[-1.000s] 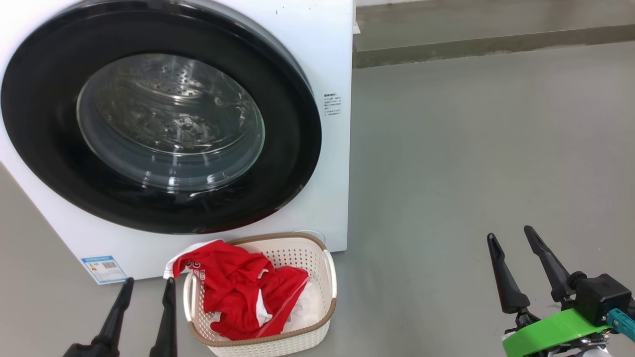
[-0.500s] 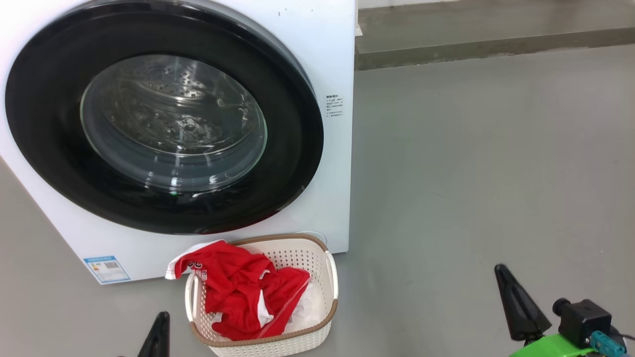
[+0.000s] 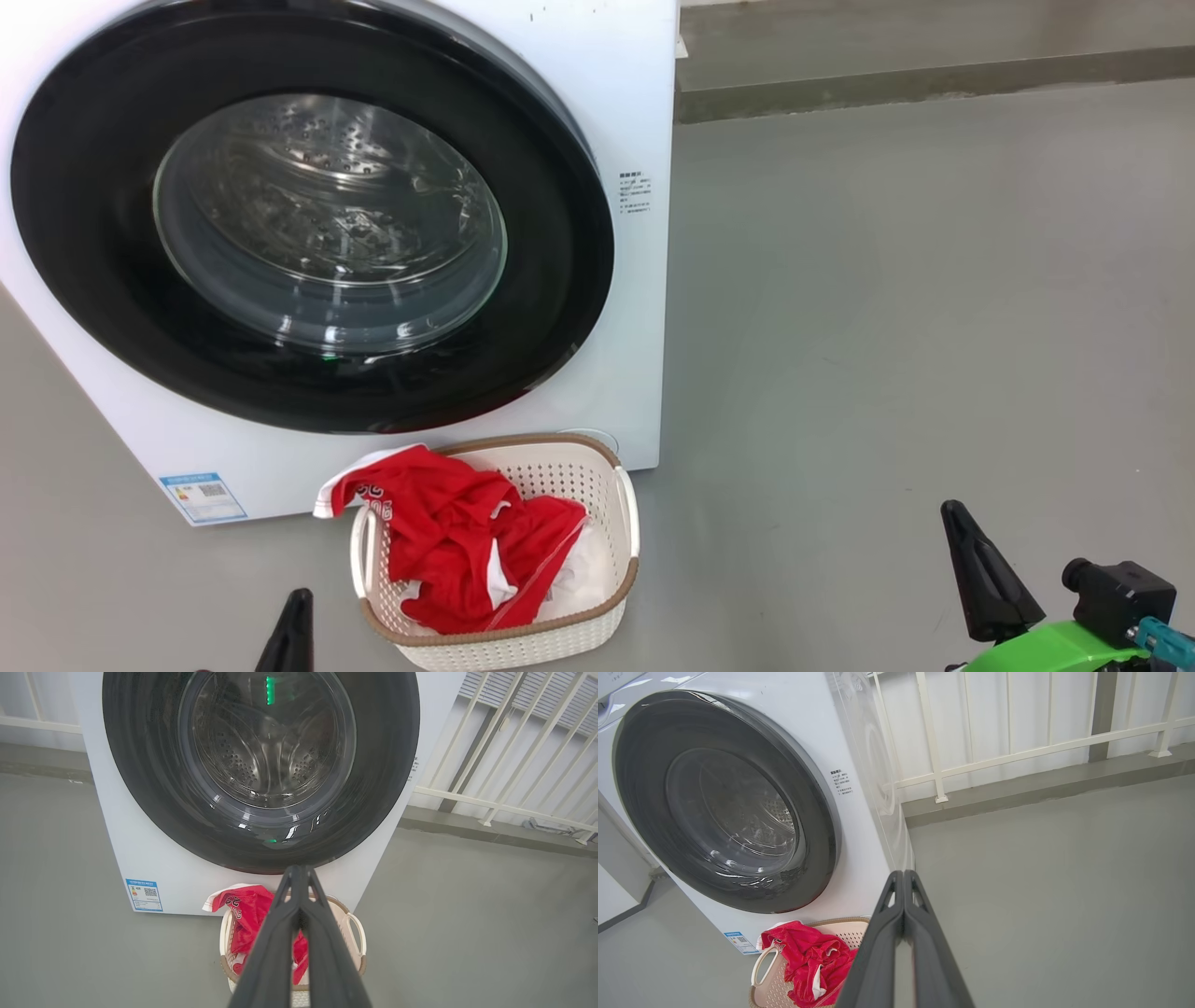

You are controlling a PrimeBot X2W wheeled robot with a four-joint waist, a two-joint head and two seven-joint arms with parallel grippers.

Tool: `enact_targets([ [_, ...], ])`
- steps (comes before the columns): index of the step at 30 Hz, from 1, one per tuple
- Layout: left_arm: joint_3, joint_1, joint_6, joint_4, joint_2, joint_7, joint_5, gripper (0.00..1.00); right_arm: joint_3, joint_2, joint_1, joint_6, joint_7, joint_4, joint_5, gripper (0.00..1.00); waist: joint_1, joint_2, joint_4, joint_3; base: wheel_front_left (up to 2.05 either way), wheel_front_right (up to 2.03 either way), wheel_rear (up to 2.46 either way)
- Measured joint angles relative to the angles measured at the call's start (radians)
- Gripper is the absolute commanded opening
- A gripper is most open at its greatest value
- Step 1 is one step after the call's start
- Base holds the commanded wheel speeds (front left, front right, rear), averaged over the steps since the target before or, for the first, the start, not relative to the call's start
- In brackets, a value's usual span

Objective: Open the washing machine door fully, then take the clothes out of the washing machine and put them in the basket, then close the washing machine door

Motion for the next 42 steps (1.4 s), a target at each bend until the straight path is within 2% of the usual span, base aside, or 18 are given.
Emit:
enact_targets([
  [42, 0.001, -0.048, 0.0, 0.011, 0.002, 0.114, -0.496, 0.0, -0.057, 0.02, -0.044, 0.0, 0.12, 0.004, 0.434, 0.0, -0.0001, 0.0, 0.021, 0.031, 0.0, 0.0, 0.0],
])
